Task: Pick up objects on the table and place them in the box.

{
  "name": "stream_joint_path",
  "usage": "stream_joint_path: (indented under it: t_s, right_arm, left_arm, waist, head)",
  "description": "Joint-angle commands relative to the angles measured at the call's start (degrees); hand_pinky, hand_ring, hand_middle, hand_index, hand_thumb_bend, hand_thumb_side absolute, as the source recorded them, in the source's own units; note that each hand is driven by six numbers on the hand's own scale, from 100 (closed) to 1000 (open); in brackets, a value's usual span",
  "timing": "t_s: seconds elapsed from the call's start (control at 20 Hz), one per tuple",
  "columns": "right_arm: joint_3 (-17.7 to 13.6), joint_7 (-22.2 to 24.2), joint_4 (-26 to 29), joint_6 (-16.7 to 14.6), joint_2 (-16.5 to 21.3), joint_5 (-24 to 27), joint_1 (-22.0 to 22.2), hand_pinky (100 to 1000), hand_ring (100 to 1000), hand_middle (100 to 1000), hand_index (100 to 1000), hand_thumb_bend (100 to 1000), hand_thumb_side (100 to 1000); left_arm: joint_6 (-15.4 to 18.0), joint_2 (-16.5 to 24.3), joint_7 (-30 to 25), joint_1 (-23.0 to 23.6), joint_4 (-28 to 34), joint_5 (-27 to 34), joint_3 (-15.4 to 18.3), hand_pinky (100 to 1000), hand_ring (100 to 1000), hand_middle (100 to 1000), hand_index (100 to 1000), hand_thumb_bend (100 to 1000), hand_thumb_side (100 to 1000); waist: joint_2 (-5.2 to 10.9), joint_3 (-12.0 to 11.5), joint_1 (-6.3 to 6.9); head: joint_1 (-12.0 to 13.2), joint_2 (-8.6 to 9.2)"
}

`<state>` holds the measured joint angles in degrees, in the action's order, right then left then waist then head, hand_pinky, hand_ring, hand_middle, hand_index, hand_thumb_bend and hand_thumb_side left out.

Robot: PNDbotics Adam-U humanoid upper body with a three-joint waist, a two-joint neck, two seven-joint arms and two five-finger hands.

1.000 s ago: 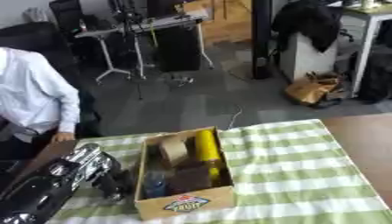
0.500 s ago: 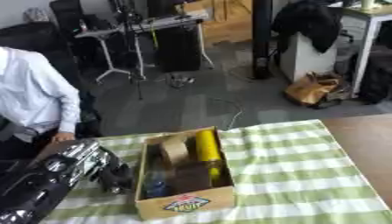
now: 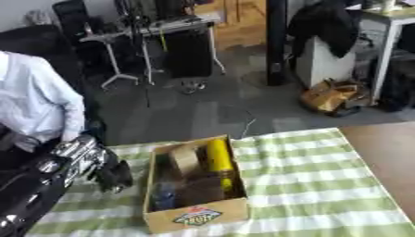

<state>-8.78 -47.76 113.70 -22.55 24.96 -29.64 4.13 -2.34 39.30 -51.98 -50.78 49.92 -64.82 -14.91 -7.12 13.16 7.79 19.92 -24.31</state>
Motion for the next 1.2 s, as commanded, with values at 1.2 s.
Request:
stream_joint_path:
  t_s: [1.2]
  right_arm:
    - [0.0,-3.0,0.9,-4.1,2.7,2.0,-0.2,912,1000,909,886,100,1000]
  left_arm:
    - [3.9,-6.1,0.0,-14.2,5.9,-3.3,-2.4,332,421,372,558,258,689]
  waist:
    - [2.17,0.1,0.36]
  head:
    - [0.8,-0.89]
